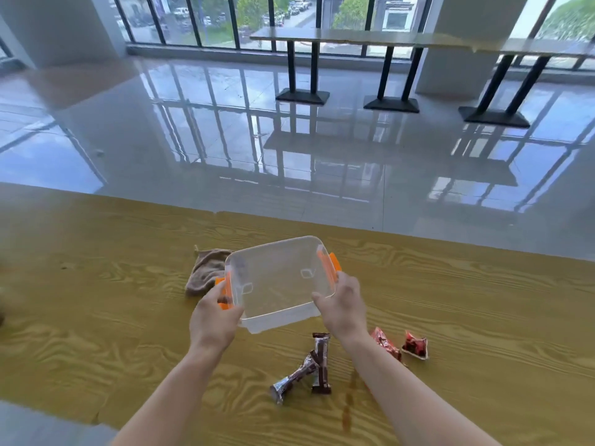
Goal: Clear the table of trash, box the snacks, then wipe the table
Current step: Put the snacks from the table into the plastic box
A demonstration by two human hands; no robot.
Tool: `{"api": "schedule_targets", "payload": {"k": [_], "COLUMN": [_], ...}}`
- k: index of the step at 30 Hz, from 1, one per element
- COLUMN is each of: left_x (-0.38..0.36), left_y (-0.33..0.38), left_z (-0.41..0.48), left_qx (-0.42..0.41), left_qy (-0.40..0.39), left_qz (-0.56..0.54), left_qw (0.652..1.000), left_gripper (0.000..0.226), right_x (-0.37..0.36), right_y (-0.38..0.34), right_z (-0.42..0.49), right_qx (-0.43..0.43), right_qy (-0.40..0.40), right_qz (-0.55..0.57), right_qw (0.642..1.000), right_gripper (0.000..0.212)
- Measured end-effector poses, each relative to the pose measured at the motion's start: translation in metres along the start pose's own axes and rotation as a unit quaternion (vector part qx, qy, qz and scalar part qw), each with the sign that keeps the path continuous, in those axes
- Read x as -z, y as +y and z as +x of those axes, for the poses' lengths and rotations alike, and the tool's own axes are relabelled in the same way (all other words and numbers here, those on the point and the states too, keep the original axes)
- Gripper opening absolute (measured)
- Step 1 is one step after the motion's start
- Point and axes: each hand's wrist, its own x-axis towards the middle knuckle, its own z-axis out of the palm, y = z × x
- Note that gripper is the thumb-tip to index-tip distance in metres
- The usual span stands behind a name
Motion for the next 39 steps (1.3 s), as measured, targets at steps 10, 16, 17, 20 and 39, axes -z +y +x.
{"api": "schedule_targets", "payload": {"k": [10,16,17,20,39], "left_x": [0.024,0.017,0.016,0.012,-0.022], "left_y": [-0.046,-0.058,-0.058,-0.055,-0.072], "left_z": [-0.001,-0.003,-0.002,0.010,0.048], "left_qx": [0.011,-0.007,-0.023,-0.117,-0.208], "left_qy": [-0.029,-0.005,0.004,0.031,-0.068], "left_qz": [0.051,0.130,0.152,0.191,0.343], "left_qw": [0.998,0.992,0.988,0.974,0.913], "left_gripper": [0.024,0.053,0.056,0.059,0.079], "right_x": [-0.040,-0.027,-0.022,-0.013,-0.058], "right_y": [-0.004,0.010,0.015,0.038,0.067], "right_z": [-0.018,-0.021,-0.024,-0.043,-0.067], "right_qx": [-0.006,0.010,0.003,-0.019,0.351], "right_qy": [-0.055,-0.054,-0.039,-0.018,-0.252], "right_qz": [-0.040,0.004,0.012,-0.015,-0.408], "right_qw": [0.998,0.999,0.999,1.000,0.804], "right_gripper": [0.046,0.041,0.041,0.034,0.018]}}
